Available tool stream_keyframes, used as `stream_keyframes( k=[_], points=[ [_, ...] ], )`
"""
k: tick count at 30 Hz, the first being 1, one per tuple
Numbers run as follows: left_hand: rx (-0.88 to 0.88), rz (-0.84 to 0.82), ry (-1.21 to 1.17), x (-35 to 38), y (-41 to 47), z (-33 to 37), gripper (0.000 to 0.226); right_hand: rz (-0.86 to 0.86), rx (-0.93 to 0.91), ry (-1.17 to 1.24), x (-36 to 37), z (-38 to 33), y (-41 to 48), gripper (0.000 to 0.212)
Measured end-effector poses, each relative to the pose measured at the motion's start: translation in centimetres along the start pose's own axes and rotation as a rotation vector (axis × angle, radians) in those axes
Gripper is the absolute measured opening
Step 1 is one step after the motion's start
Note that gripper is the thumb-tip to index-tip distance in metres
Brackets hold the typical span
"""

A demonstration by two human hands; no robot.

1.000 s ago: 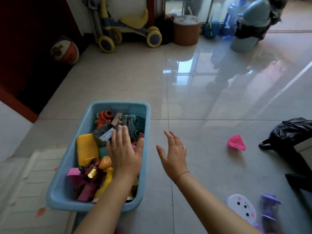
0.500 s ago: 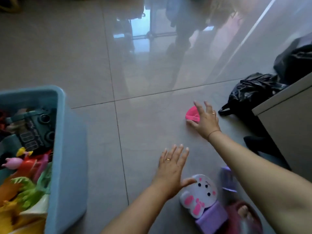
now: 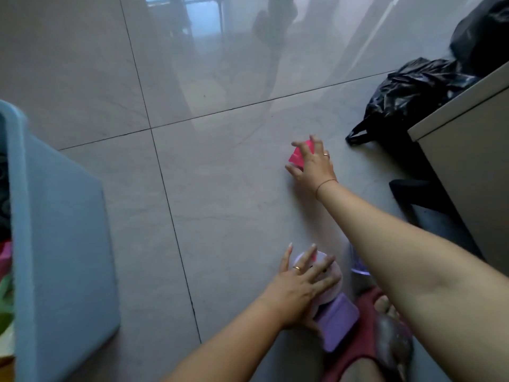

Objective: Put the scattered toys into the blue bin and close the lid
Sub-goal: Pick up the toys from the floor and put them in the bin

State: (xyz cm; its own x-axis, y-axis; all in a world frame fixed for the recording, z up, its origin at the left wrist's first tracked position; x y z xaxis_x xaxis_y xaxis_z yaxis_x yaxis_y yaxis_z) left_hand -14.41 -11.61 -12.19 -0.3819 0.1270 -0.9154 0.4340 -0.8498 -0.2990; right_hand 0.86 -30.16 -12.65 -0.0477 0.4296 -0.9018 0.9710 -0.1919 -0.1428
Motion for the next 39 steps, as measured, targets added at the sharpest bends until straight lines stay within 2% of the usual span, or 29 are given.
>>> stream_keyframes(
  k=[2,5,7,10,13,17,20,27,30,32,35,37,39],
  points=[
    [-0.028,-0.005,0.027,-0.1,0.1,-1.2,0.11,0.013,-0.006,0.008,0.2,0.0,-1.1,0.052],
    [-0.191,0.005,0.011,-0.5,-0.6,-4.2,0.099,-0.02,-0.031,0.048,0.5,0.1,-2.8,0.048],
    [-0.333,0.015,-0.035,-0.8,-1.5,-6.1,0.102,-0.056,-0.033,0.086,0.4,0.2,-3.8,0.047],
    [-0.487,-0.031,-0.052,-1.5,-3.2,-8.2,0.119,-0.071,-0.021,0.102,0.0,-0.6,-5.5,0.047],
    [-0.526,-0.053,-0.093,-2.6,-4.1,-9.0,0.108,-0.038,-0.018,0.116,-0.2,-2.9,-7.4,0.047],
    [-0.711,-0.013,-0.306,-3.8,-6.7,-8.7,0.104,0.029,-0.04,0.205,-0.5,-7.1,-9.8,0.044],
    [-0.788,0.111,-0.384,-4.9,-10.0,-8.8,0.111,0.106,-0.053,0.29,-1.6,-10.4,-10.9,0.044],
    [-0.826,0.723,-0.464,-16.7,-19.1,-10.0,0.118,0.297,-0.227,0.463,-6.2,-22.3,-11.4,0.045],
    [-0.97,0.884,-0.419,-20.9,-24.4,-13.9,0.121,0.303,-0.381,0.503,-6.8,-29.5,-11.5,0.046],
    [-1.127,0.918,-0.378,-22.5,-28.1,-17.1,0.12,0.243,-0.51,0.48,-6.1,-34.6,-12.0,0.048],
    [-1.321,0.871,-0.307,-23.1,-32.7,-22.2,0.12,0.134,-0.691,0.376,-3.8,-40.7,-12.6,0.05],
    [-1.369,0.821,-0.268,-22.8,-34.2,-25.3,0.119,0.089,-0.719,0.312,-2.3,-43.1,-12.0,0.05],
    [-1.361,0.759,-0.252,-22.9,-34.3,-28.2,0.117,0.022,-0.7,0.136,-0.5,-43.9,-10.5,0.053]
  ],
)
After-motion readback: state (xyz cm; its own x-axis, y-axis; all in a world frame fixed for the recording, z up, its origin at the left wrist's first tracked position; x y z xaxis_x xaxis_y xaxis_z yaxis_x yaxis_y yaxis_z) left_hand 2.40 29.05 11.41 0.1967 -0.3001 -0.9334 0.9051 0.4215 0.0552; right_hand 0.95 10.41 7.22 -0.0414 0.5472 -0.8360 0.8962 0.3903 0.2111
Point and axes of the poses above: each hand's wrist, its own y-axis towards the middle knuckle, its own x-axis out of the palm, z = x × y, the point moved 1 cm from there along y, towards the middle knuckle, and after that the axes turned 15 degrees about -x, right-handed, at the moved point
